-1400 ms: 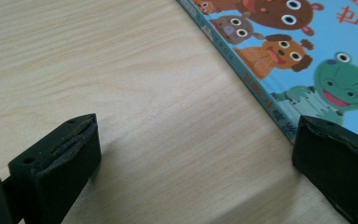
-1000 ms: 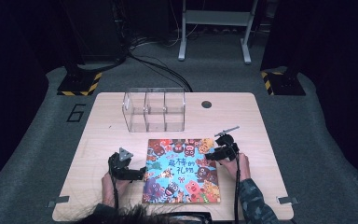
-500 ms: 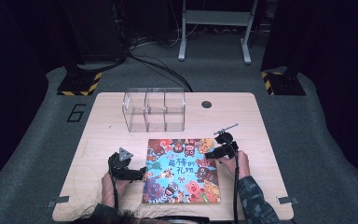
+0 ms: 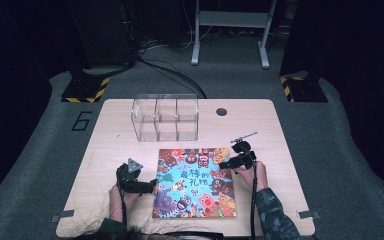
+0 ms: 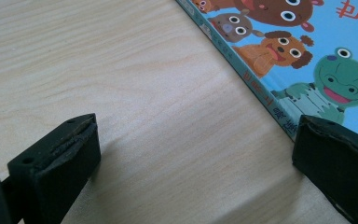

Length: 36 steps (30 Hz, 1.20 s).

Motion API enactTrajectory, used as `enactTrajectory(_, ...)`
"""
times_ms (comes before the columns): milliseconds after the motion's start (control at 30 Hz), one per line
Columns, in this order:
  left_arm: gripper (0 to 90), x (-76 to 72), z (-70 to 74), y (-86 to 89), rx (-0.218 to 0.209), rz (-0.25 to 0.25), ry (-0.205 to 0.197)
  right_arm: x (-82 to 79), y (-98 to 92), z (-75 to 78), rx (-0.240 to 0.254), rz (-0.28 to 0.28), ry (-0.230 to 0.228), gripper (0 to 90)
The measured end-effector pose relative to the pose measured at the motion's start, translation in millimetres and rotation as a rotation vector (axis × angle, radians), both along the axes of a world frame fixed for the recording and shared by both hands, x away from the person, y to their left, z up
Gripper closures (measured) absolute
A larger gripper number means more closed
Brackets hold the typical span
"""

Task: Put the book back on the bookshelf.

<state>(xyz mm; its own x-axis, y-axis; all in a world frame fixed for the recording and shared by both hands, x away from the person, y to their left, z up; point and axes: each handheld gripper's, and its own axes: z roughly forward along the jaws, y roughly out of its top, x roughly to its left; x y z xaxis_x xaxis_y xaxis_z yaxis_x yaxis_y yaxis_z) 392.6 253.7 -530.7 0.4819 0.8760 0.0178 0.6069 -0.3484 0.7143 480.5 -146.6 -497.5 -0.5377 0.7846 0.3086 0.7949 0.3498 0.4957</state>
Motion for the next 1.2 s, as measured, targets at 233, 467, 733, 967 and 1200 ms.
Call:
enactTrajectory(233, 0.8, 0.0, 0.0, 0.0, 0.0, 0.0, 0.0, -2.7, -0.7, 4.7, 0.004, -0.002, -0.02, 37.8)
enactTrajectory(467, 0.8, 0.0, 0.1, 0.0, 0.0, -0.001, 0.0, -6.5, -2.0, 11.6, 0.017, 0.005, -0.056, 37.8)
enactTrajectory(733, 0.8, -0.1, 0.0, 0.0, 0.0, 0.0, 0.0, -8.9, -6.8, 14.9, 0.091, -0.002, -0.052, 37.6)
enactTrajectory(967, 0.8, -0.1, 0.0, 0.0, 0.0, -0.001, 0.0, -10.4, -11.6, 16.8, 0.153, -0.009, -0.048, 37.3)
enactTrajectory(1200, 0.8, -0.1, 0.0, 0.0, -0.001, 0.0, 0.0, -16.1, -10.8, 12.0, 0.203, -0.007, -0.027, 37.4)
